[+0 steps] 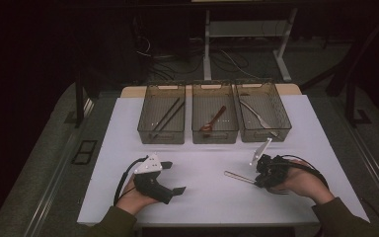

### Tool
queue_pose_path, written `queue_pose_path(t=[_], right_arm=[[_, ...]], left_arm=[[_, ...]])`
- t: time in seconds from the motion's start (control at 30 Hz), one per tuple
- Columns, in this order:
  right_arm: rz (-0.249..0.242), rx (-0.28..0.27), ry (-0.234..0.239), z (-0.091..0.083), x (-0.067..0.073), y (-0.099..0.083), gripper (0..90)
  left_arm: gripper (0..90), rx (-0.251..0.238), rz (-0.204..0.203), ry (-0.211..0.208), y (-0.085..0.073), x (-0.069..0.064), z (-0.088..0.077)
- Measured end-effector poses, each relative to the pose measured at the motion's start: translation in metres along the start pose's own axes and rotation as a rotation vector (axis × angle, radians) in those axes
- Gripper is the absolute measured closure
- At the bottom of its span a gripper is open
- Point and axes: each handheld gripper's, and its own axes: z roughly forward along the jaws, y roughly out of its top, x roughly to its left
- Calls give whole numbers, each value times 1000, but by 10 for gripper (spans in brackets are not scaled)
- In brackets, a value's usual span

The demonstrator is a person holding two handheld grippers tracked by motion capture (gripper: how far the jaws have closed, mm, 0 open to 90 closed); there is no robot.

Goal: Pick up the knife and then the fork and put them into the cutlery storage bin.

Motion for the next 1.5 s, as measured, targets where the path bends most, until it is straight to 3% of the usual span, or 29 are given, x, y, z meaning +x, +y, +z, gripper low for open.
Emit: queue_pose_path(t=[0.47, 0.77, 0.97, 1.1, 1.33, 1.5], right_arm=[[-47, 108, -15, 7, 2, 13, 824], [-55, 108, -12, 7, 1, 13, 840], [-29, 65, 19, 6, -3, 8, 842], [-4, 29, 2, 3, -6, 5, 842], [27, -68, 7, -3, -13, -3, 842], [83, -144, 18, -9, -17, -11, 841]], left_arm=[[9, -2, 8, 1, -1, 0, 0], [8, 2, 6, 28, -6, 6, 0], [9, -6, 10, 28, -5, 7, -2], [9, -4, 11, 27, -5, 7, -2], [9, -11, 11, 20, -4, 6, -2], [9, -11, 10, 17, -4, 6, -1]])
